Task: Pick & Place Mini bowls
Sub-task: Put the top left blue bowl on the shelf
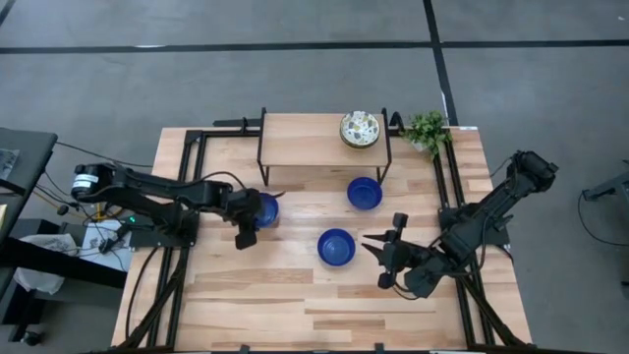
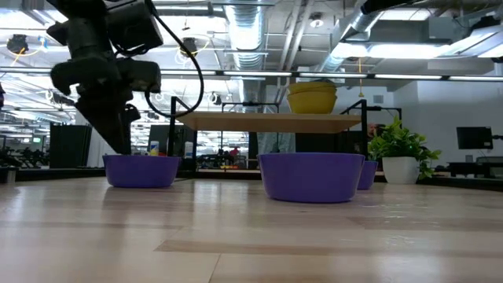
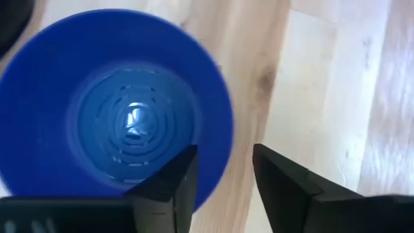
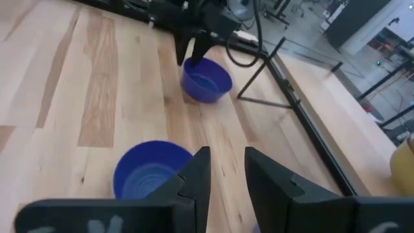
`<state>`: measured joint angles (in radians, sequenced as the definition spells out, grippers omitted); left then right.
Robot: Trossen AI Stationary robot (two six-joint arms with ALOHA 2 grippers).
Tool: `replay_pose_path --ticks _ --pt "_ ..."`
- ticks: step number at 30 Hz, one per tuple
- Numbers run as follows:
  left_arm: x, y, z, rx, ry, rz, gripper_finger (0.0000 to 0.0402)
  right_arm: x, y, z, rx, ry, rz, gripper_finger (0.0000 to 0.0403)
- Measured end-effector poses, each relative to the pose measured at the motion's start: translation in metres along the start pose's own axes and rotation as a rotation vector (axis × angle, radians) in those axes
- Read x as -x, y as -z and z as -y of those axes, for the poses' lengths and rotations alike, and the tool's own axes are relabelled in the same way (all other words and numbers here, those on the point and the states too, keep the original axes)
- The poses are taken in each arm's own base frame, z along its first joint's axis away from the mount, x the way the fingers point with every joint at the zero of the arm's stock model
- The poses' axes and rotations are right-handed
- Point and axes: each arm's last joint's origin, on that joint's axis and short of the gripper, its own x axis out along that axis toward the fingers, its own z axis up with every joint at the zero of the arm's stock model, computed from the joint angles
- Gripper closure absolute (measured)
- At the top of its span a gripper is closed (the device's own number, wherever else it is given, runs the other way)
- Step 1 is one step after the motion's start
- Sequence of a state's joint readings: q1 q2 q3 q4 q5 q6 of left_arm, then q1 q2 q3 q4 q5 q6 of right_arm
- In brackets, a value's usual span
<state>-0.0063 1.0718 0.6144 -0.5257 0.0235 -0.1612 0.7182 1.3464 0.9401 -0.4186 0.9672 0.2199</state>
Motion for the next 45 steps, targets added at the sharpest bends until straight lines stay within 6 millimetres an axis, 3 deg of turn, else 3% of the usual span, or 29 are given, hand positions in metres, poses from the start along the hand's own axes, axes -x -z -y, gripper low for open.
replay_pose_path --ticks 7,23,35,45 --pt "-0.005 0.002 0.002 -0.079 -0.043 -0.035 0.0231 0.000 -0.002 0.000 0.002 -0.002 0.011 0.0317" --pt "-0.035 0.007 -0.001 -0.079 -0.144 -0.169 0.0229 0.000 -0.003 0.000 -0.007 -0.003 0.018 0.0317" --pt "-0.033 0.006 -0.001 -0.049 -0.135 -0.159 0.0229 0.000 -0.003 0.000 -0.008 -0.003 0.018 0.0317" --pt "-0.010 0.002 0.000 -0.078 -0.111 -0.044 0.0229 0.000 -0.003 0.000 -0.012 -0.003 0.020 0.0317"
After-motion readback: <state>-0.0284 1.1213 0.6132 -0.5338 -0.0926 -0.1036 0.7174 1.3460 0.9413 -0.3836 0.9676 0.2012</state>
